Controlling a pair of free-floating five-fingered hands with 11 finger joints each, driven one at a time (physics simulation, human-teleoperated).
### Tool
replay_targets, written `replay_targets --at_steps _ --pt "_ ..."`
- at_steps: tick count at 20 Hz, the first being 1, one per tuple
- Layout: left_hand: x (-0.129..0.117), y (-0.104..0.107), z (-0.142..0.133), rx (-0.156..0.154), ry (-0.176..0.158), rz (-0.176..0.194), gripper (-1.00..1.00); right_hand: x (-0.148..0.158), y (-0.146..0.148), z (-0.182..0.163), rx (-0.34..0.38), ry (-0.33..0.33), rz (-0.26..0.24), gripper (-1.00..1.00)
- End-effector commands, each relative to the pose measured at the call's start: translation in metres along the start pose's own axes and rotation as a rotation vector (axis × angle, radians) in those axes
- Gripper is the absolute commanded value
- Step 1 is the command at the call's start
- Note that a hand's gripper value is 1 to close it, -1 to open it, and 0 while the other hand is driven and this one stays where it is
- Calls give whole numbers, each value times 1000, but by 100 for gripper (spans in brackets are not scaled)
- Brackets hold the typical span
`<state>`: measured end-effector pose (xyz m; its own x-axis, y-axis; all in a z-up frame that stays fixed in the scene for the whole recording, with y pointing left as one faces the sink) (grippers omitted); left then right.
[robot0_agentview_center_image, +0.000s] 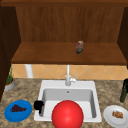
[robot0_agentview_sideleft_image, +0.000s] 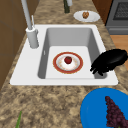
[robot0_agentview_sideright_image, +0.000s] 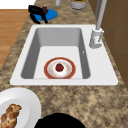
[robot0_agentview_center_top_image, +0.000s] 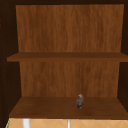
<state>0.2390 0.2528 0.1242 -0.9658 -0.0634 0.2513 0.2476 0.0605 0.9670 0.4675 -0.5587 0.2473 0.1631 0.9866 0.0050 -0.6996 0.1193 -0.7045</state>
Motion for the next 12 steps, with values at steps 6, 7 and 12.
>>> replay_targets --at_steps 6,7,12 --pt "0 0 0 0 0 0 0 8 -4 27 -125 90 45 100" --pt "0 0 0 0 0 0 0 8 -11 33 -103 52 67 100" --pt "0 0 0 0 0 0 0 28 -21 67 -84 58 76 100"
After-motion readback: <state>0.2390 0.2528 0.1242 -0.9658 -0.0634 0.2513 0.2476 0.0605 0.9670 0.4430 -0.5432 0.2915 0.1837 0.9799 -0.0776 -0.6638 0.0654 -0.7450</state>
